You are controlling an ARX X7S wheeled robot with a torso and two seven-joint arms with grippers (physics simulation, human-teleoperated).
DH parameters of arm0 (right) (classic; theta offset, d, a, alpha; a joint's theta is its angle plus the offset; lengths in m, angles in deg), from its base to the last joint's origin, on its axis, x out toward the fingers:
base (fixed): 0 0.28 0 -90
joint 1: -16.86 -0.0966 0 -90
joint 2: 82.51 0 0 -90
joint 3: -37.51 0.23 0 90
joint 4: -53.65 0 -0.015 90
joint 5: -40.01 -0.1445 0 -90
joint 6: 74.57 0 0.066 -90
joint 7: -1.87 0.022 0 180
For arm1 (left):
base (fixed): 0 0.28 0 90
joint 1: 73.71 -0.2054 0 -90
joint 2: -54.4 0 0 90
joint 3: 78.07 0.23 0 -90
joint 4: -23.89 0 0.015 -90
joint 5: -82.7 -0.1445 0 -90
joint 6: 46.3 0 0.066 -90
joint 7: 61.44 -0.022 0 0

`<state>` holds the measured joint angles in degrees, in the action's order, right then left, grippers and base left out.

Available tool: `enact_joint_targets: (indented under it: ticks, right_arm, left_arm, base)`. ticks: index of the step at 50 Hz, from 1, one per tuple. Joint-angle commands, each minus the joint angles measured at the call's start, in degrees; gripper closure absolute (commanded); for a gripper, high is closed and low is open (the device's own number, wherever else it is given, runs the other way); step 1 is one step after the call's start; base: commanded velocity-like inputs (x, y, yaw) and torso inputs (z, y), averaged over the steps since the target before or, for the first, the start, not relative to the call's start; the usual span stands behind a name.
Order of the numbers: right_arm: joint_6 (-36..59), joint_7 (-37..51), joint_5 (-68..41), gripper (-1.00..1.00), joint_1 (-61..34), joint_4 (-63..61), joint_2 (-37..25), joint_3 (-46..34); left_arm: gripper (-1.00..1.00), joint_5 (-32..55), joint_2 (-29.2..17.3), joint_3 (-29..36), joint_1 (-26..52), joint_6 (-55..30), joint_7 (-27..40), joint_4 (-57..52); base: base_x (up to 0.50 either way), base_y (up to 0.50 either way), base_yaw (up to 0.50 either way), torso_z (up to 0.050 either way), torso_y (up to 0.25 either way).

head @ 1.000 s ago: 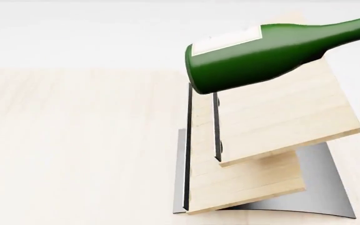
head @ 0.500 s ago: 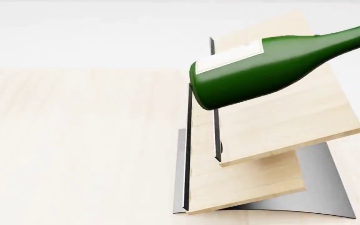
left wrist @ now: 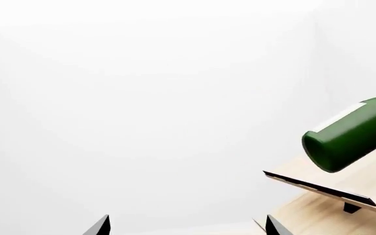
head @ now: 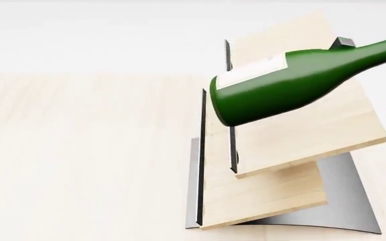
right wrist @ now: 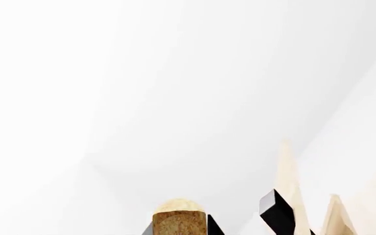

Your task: Put the wine bottle on the wine rack.

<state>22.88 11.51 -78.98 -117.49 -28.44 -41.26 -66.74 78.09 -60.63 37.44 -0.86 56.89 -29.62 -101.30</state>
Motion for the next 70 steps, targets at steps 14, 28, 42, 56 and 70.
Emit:
enact_joint_targets:
  ticks: [14,28,42,56,70]
  right_arm:
    - [1.31,-2.79,3.30,1.00,-1.30,3.72,0.57,-0.81]
    - [0.82,-3.01,3.58,1.00,-0.36,4.12,0.45,-0.49]
    - [1.50,-4.35,3.99,1.00,-1.07,7.83,1.59,-1.47]
    - [2.07,-5.84,4.67,1.00,-1.38,10.15,2.58,-2.33]
    - [2.47,-6.30,4.87,1.00,-1.44,11.17,2.86,-2.61]
  left_arm:
    - [-1.00,0.60,-0.39,-0.39,0.13,0.09,0.62,0.08]
    - [-1.00,0.61,-0.44,-0.21,0.35,-0.09,0.73,0.19]
    - [-1.00,0.35,-0.47,0.23,0.46,-0.29,0.77,0.22]
    - [-1.00,0.39,-0.52,0.47,0.71,-0.25,0.89,0.60]
    - [-1.00,0.25,-0.64,0.69,0.68,-0.42,1.05,0.45]
  base:
    - [0.00,0.00,0.00,0.000,0.001]
    - [0.00,0.00,0.00,0.001,0.001]
    - [0.00,0.00,0.00,0.000,0.001]
    - [0.00,0.00,0.00,0.000,0.000]
    - [0.00,0.00,0.00,0.000,0.000]
